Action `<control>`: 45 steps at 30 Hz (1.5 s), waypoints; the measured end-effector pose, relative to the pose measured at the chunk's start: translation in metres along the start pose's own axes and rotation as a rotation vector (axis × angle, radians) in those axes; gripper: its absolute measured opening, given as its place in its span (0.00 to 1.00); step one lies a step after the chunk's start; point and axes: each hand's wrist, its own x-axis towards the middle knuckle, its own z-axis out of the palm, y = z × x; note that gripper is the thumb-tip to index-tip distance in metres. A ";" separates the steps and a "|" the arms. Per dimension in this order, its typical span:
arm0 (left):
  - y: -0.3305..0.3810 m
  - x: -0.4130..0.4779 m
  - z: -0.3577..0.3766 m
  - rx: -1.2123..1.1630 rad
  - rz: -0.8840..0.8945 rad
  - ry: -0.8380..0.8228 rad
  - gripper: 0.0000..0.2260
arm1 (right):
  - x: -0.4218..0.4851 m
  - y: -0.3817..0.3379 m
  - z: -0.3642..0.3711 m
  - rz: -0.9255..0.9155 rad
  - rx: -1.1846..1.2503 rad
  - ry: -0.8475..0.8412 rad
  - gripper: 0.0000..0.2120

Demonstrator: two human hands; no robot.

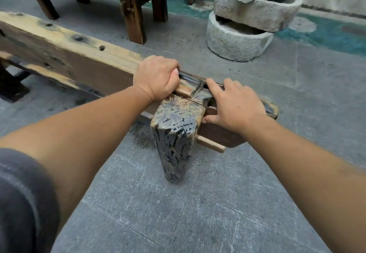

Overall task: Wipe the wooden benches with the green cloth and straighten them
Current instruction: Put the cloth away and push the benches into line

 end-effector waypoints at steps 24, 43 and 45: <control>0.009 0.036 0.003 0.053 -0.071 -0.242 0.21 | 0.032 0.027 0.009 -0.050 0.060 -0.027 0.51; 0.007 0.055 -0.031 -0.196 -0.118 -0.798 0.28 | 0.060 0.002 -0.053 0.223 0.089 -0.666 0.55; 0.001 0.054 -0.059 -0.270 -0.074 -0.906 0.28 | 0.080 -0.018 -0.090 0.193 0.033 -0.835 0.44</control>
